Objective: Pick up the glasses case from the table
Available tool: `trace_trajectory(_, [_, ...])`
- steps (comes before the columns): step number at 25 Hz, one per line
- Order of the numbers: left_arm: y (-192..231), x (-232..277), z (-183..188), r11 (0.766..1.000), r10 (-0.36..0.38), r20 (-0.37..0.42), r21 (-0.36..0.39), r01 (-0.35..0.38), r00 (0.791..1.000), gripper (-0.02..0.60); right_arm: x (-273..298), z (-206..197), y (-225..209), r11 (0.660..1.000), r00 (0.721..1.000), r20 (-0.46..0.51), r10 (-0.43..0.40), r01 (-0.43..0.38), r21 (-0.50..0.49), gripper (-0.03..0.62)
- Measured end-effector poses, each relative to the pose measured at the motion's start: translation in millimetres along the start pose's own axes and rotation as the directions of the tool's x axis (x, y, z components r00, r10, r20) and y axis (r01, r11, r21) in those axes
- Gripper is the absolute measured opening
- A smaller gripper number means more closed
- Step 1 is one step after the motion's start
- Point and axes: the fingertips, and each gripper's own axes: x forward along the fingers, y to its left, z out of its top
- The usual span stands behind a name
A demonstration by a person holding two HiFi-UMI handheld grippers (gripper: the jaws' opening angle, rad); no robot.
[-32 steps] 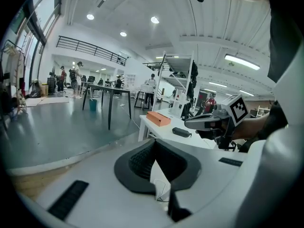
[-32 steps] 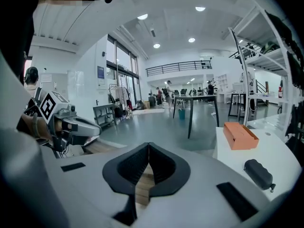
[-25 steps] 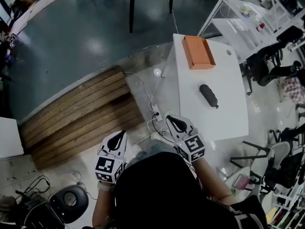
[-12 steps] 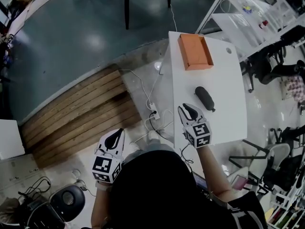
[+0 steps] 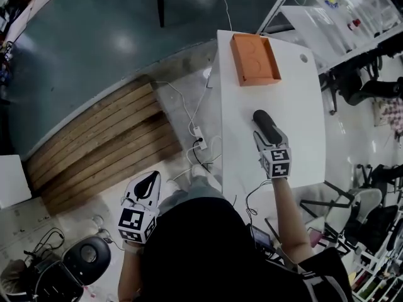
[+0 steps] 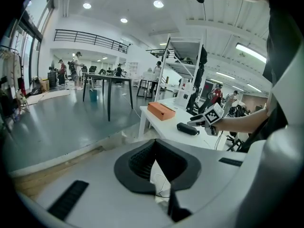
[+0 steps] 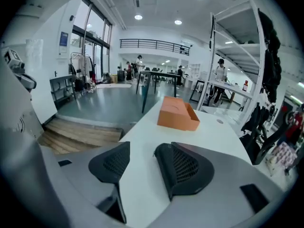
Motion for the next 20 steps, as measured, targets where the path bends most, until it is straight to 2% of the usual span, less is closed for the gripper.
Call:
trace_trajectory(4, [-1,4,-3,1.000,0.018,-0.022,-0.009,-0.019,1.000,0.018,18,-22,-35,0.999,0.997,-0.058,-0.043,0.042,-0.017,0.314])
trace_trajectory(8, [-5,9,-5,0.999,0.032,-0.039,-0.020,-0.032,0.999,0.018,38,-44,-51,0.999,0.990,-0.135,-0.035,0.033,-0.017,0.360])
trace_trajectory(16, [-11,12,-13,0.996,0.070,-0.065,-0.051,-0.074,0.995,0.018,72,-80,-65,0.999,0.968,-0.250,0.001,-0.014,-0.048,0.376])
trace_trajectory(20, [-12,11,-16,0.994,0.091,-0.071,-0.062,-0.095,0.993,0.018,83,-92,-61,0.998,0.956,-0.288,0.054,-0.060,-0.013,0.376])
